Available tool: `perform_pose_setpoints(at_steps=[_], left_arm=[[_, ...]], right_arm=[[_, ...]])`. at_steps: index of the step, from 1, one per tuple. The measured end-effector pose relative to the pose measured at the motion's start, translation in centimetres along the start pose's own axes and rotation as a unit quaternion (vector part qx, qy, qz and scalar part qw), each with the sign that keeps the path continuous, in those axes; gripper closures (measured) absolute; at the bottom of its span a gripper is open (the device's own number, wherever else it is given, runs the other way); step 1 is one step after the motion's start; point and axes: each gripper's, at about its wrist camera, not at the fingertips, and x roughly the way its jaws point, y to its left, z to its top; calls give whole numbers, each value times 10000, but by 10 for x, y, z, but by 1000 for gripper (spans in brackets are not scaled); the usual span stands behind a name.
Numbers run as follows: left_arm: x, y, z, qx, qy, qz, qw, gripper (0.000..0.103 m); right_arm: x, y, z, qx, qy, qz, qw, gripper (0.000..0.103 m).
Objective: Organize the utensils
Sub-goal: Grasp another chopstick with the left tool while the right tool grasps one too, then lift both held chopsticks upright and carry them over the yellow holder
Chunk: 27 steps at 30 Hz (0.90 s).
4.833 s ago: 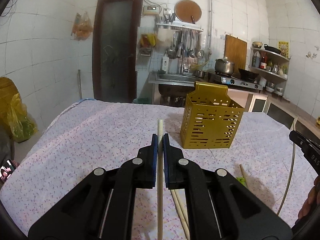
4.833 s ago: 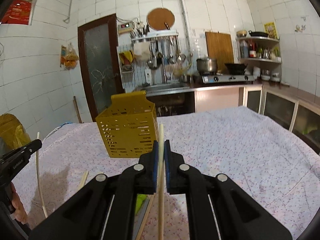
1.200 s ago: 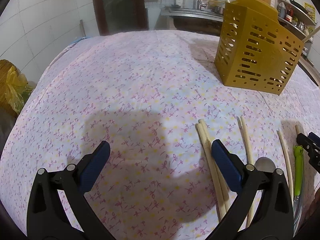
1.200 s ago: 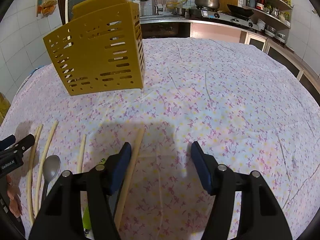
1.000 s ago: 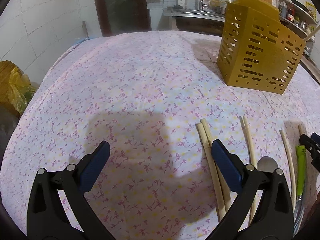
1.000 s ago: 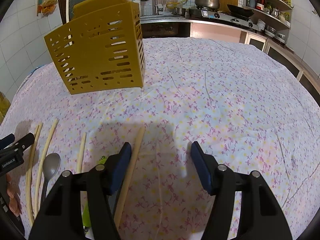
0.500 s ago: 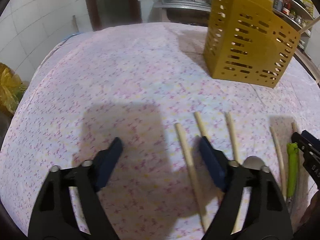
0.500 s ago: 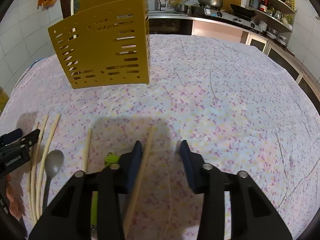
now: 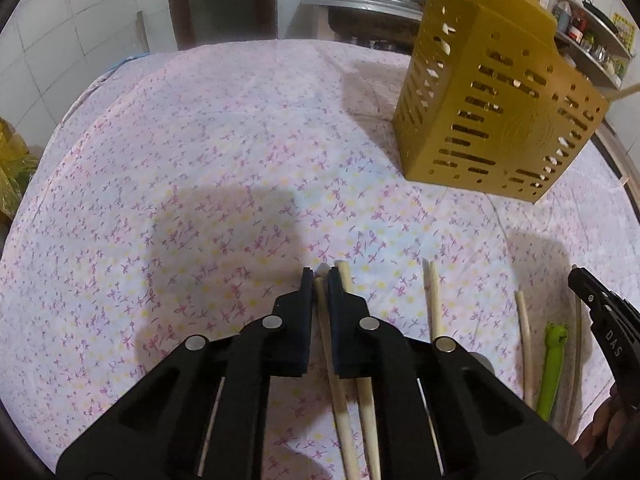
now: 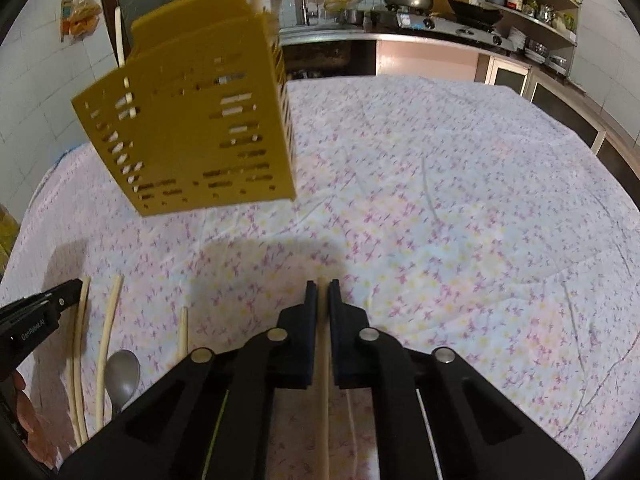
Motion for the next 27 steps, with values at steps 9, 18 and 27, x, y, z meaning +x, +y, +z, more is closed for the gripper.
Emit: perform_pose_setpoints(at_steps=[9,18,27], left_arm=[[-76,-4,0,17,-1318,-336,9907,98],[-136,-21,-28,423,-2468,-442,9671,98],[-170,-16,-34,317,-3046,-536,9505,99]], right_arm=[[-61,-20,4,283,-1056,592,9922,97],[-116,-19,-12,45,-2209,880,9713,97],[-152,-23,-25,93,-3033,990,9477,97]])
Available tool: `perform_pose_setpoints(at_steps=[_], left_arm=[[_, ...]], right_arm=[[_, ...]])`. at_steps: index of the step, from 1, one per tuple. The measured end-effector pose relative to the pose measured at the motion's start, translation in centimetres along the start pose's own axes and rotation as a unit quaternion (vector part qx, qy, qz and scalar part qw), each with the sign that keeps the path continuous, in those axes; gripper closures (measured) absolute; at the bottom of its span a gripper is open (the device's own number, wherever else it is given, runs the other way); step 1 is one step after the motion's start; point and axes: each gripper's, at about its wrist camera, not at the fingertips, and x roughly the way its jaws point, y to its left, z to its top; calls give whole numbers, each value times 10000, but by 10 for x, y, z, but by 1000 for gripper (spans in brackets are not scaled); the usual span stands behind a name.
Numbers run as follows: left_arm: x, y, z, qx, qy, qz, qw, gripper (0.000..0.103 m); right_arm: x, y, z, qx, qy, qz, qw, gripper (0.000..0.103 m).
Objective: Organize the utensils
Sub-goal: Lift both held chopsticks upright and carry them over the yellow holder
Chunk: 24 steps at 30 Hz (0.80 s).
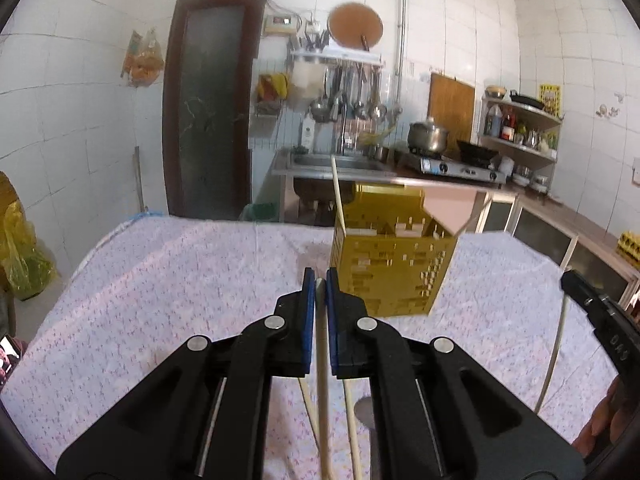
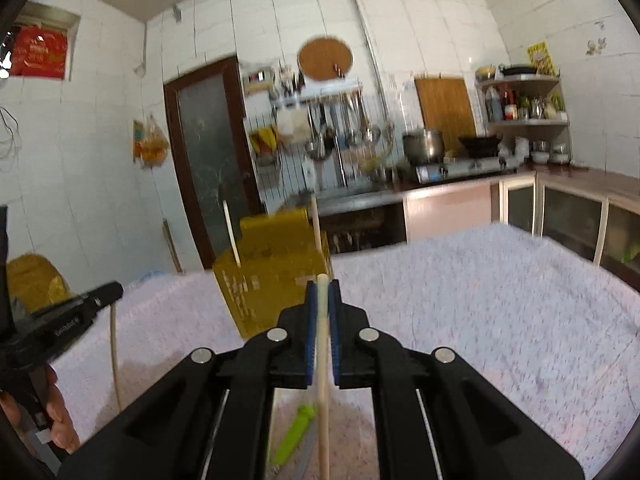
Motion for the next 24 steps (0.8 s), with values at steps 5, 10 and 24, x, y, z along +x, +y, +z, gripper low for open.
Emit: perform_pose_setpoints(at_steps=[5,10,24], left_arm=[[-1,-1,36,-48,-399,-61,9992,99],[5,-8,92,-57,-928,-135,9956,99],[101,-43,176,31,-1287,-360,9910,99]], right_arm=[[1,11,43,-85,-640,130,9978,97],[24,31,90,-259,-1241,207,9917,97],[135,56,150,-414,-1977,110,9793,97]])
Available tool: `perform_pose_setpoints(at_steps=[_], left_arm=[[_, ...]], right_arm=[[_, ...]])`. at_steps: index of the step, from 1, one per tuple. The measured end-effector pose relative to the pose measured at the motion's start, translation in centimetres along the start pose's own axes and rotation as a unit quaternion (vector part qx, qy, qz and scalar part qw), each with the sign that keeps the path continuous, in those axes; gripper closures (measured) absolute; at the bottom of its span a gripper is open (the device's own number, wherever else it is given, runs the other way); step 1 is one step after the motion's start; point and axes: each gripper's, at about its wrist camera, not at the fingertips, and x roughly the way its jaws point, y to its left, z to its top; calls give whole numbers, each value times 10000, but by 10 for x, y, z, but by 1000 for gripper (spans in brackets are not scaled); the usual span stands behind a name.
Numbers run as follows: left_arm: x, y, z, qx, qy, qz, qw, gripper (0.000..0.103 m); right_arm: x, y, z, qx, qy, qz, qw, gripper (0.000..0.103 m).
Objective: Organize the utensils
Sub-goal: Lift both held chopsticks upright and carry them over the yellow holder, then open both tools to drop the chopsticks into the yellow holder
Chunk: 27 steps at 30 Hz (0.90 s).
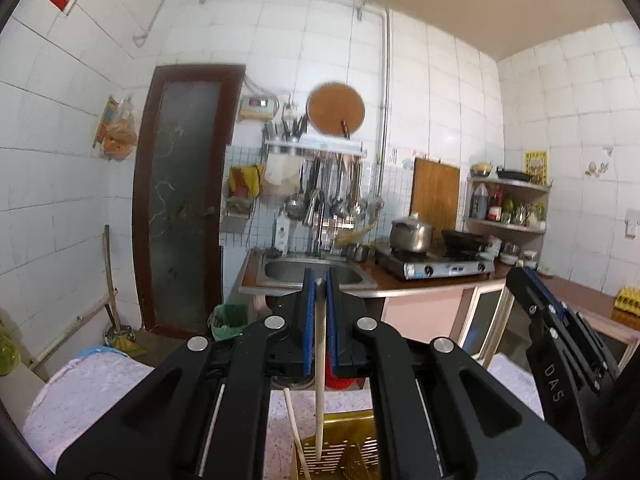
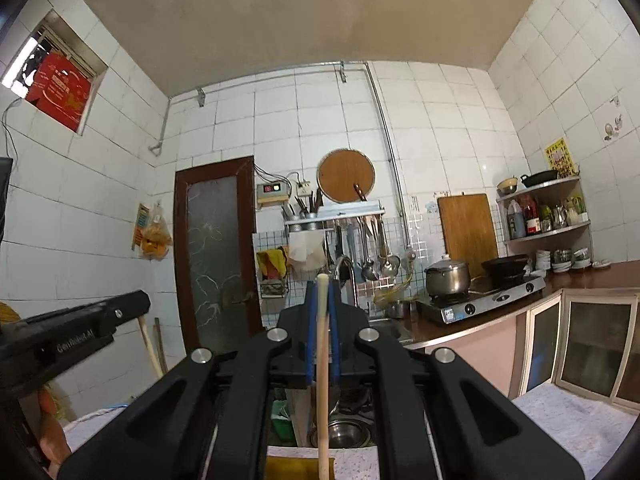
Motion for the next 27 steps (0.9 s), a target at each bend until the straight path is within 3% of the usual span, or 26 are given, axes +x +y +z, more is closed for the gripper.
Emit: perform_pose_setpoints(at_steps=[3,10,12,14,15,17,22,27], left_arm=[[28,3,-33,-39,334,12,9994,99],[48,18,-77,-34,896,179,9958,98],[41,22,-77,17,985,230,9949,85],[29,27,-76,14,999,319,9945,32],[18,31,-75,-9,920,392,9950,27],[0,38,-76,69,901,485,9947,20],[-33,60,-93,-70,1430,649,9876,5],[-52,73,-125,-8,1951,884,9768,5]], right_arm=[[13,-4,-23,-53,71,-13,10000,97],[17,-11,-61,-203,827,63,9964,96],[14,-12,-61,-312,1016,-29,9943,94],[9,-16,-57,-357,1222,-125,9918,65],[5,-18,-55,-340,1305,-161,9907,41],[-9,-23,-49,-304,1403,-231,9894,40],[-49,-30,-46,-384,1876,-386,9807,37],[-81,-34,-79,-346,2780,-421,9590,36]])
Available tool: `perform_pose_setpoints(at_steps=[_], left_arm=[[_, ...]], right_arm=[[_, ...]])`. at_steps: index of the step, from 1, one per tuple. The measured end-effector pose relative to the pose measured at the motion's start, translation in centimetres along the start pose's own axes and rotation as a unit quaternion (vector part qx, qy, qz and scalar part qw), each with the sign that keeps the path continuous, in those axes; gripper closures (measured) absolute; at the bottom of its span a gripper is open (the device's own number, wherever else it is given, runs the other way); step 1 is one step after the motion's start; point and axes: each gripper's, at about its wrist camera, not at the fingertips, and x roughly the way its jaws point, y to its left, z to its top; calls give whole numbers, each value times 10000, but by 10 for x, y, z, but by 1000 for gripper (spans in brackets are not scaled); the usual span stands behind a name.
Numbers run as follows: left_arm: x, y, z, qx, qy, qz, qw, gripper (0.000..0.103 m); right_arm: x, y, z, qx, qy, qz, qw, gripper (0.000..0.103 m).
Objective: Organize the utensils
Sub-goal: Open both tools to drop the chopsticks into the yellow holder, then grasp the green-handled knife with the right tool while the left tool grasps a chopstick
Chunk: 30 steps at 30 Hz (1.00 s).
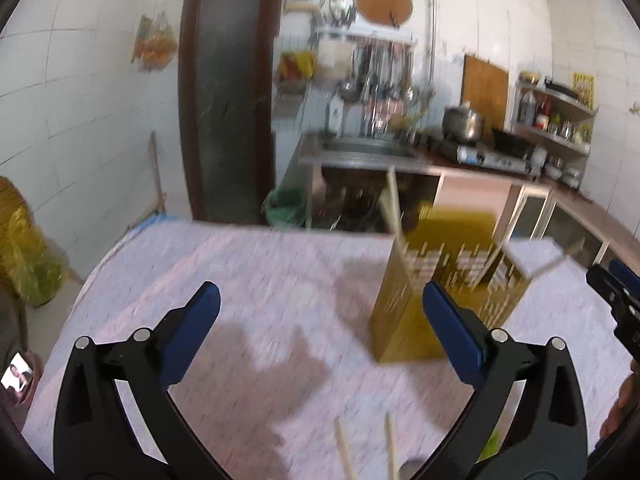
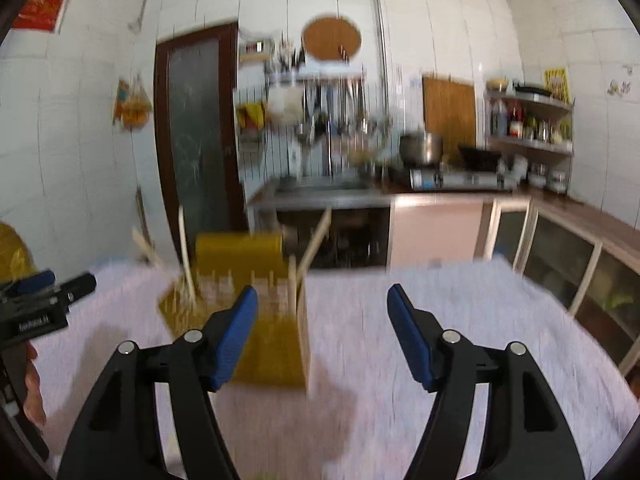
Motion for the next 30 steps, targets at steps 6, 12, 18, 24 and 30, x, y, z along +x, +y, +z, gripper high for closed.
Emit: perform_pose_setpoints(at_steps=[6,12,18,24,30], left_arm=[[14,12,-51,-63,718,114,9973,5],[36,12,-95,-49,1336,197,9908,5],[48,8,-116,34,1601,267,9867,5],[56,1,-125,156,1809,233,9831,5],[59,-7,-130,247,1931,178,9807,5]], right_arm=[[6,-2,-65,24,941,-42,9955,36],[14,-6,-111,165,1642,-85,9863,36],[10,3,-128,75,1944,-242,9806,36],[10,11,-136,53,2214,-168,9750,37],[12,26,-142,-173,2391,-124,9708,56]])
